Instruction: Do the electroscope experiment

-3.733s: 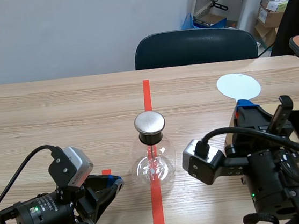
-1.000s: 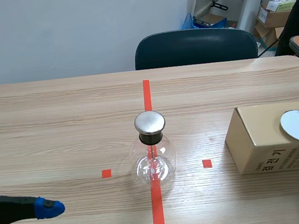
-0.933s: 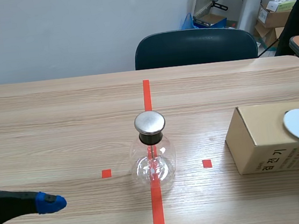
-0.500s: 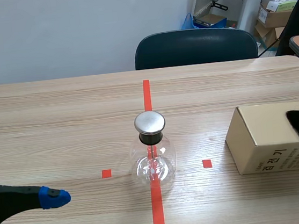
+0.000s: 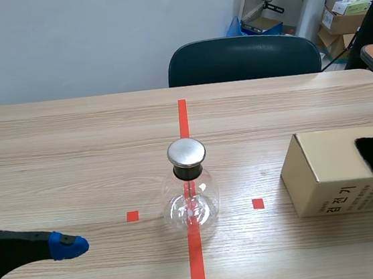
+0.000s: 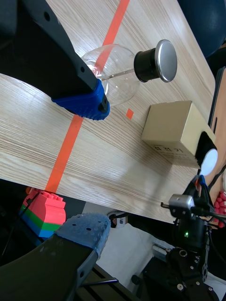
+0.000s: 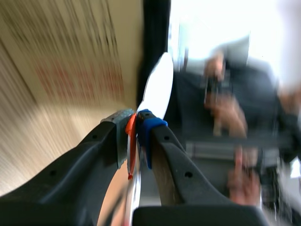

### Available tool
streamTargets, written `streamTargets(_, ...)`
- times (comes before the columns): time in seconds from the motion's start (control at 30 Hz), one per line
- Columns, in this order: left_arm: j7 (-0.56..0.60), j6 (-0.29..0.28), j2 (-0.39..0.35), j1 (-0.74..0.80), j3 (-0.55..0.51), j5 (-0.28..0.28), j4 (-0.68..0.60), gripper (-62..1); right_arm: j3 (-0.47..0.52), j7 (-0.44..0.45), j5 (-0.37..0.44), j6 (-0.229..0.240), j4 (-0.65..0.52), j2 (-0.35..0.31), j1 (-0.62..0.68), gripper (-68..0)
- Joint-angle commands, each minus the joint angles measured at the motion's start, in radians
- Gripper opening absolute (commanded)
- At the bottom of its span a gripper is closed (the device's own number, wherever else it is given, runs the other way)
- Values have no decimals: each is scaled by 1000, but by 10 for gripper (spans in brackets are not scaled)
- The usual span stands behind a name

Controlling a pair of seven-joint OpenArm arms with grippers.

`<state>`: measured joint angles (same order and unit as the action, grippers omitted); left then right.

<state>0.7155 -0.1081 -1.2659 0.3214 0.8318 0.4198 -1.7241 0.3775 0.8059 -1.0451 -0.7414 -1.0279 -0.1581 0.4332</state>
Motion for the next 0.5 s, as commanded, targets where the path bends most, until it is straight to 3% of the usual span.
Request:
streamTargets(0.0,22,-7,2,2,-3,3,-25,-172,-19,18,-3,-42,-19,0,-3,-666)
streamTargets(0.13,22,-8,2,2,-3,3,-25,-172,-16,-215,-5,-42,-19,3,16,-667)
streamTargets(0.17,22,-7,2,2,-3,3,-25,-172,-16,-209,-13,-42,-19,0,14,-667)
streamTargets(0.3,22,-8,2,2,-3,3,-25,-172,-25,2,-22,-42,-42,-2,7,-666)
streamTargets(0.33,22,-8,2,2,-3,3,-25,-172,-27,-13,-19,-42,-47,1,8,-666)
streamTargets(0.43,22,-9,2,2,-3,3,-25,-174,-27,-212,-15,-42,-47,3,19,-667)
streamTargets(0.47,22,-9,2,2,-3,3,-25,-174,-27,-243,-21,-42,-47,2,19,-667)
